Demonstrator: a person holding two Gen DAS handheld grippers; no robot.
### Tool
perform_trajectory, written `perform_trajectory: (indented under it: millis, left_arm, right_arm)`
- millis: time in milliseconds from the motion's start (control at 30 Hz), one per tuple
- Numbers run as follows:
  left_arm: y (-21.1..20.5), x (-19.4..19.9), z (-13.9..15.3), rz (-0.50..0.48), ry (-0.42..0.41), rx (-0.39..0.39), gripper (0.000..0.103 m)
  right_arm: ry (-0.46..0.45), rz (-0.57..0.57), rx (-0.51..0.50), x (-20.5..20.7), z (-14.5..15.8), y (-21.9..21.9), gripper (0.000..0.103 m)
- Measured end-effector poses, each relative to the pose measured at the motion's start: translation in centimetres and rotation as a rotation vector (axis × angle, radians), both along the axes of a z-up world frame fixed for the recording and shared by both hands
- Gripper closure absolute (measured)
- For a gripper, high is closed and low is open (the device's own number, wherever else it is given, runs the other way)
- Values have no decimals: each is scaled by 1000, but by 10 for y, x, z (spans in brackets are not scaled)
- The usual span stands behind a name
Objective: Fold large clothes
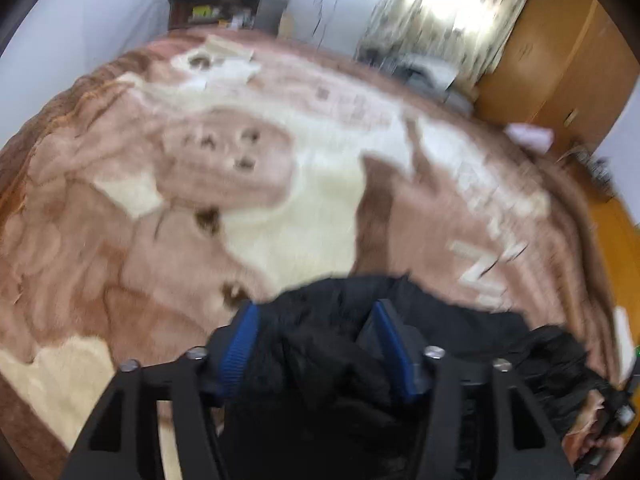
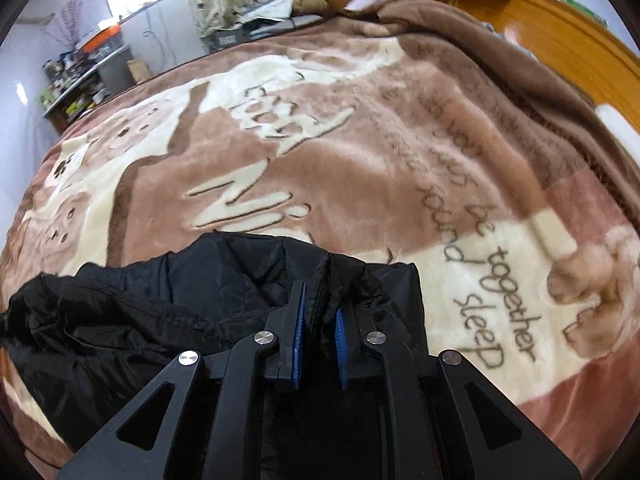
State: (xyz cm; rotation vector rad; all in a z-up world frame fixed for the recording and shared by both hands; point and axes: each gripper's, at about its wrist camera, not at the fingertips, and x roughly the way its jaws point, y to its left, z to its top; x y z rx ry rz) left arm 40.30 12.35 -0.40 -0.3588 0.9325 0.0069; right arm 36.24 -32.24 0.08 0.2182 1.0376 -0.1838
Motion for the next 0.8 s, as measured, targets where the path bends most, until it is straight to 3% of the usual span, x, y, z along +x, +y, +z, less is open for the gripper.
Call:
perform_trajectory:
  millis: [33,167,233,367,467,500,533,567,700,800]
  left_arm:
    - [6,-5,5,4,-24,1,30]
    - [24,-28,16,-54,-74,-16,29]
    - [27,-40,14,-95,-91,15,26]
    - [16,-42,-5,-167,-36,101,20]
    - [2,-37,-21,-215,5,104,20]
    - [-3,-35,-23,-221,8,119,20]
    - [-9,-34,-24,-212,2,133,20]
    - [-12,-33,-25,-211,-4,136,20]
    - [-28,-22,-33,-229,28,178,20]
    - [-35,-16,-36,-249,32,224,20]
  right_arm:
    - [2,4,-3,0,-1,0,89]
    - [17,-6,-18,5,-5,1,88]
    - [24,-34,-8,8,-8,1,86]
    - [40,-49,11,16,-5,1,81]
    - [12,-71,99,17,2,-10,68]
    - [-4,-76,104,17,6,-12,55]
    - [-27,-74,85,16,11,-13,35]
    - [-42,-59,65,16,16,-12,31]
    - [-88,44,-34,7,32,-9,31]
    - [-144,116,-28,-15,36,-20,31]
